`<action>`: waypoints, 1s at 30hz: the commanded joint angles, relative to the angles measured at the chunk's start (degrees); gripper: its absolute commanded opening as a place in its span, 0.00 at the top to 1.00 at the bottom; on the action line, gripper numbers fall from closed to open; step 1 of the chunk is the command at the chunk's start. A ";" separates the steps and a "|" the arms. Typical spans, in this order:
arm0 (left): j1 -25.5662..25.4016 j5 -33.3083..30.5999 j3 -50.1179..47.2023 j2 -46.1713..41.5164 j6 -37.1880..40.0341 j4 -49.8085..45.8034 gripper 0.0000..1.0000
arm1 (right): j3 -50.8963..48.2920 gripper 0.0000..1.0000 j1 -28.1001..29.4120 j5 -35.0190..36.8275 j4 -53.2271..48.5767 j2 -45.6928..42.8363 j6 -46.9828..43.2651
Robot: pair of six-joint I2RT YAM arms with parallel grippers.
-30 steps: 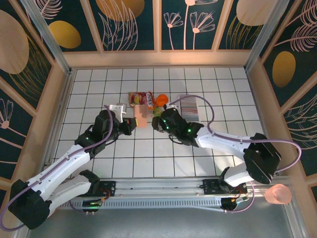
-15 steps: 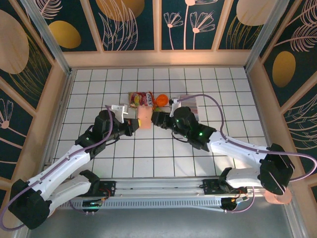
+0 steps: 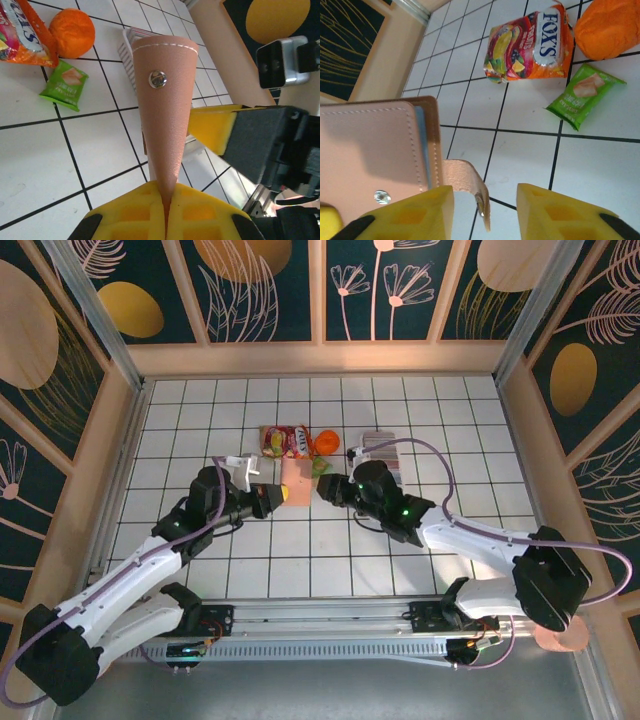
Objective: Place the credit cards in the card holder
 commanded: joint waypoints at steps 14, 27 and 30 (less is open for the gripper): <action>-0.09 5.81 -6.28 -0.26 -8.37 10.04 1.00 | -4.15 1.00 1.28 -4.88 5.56 -2.57 -0.01; -1.54 5.94 -13.77 11.40 -10.10 11.59 0.72 | -12.39 1.00 7.64 -1.66 10.86 2.78 7.59; -1.70 2.36 -12.60 12.48 -7.94 7.59 0.65 | -13.41 1.00 7.68 -1.83 12.36 3.21 8.29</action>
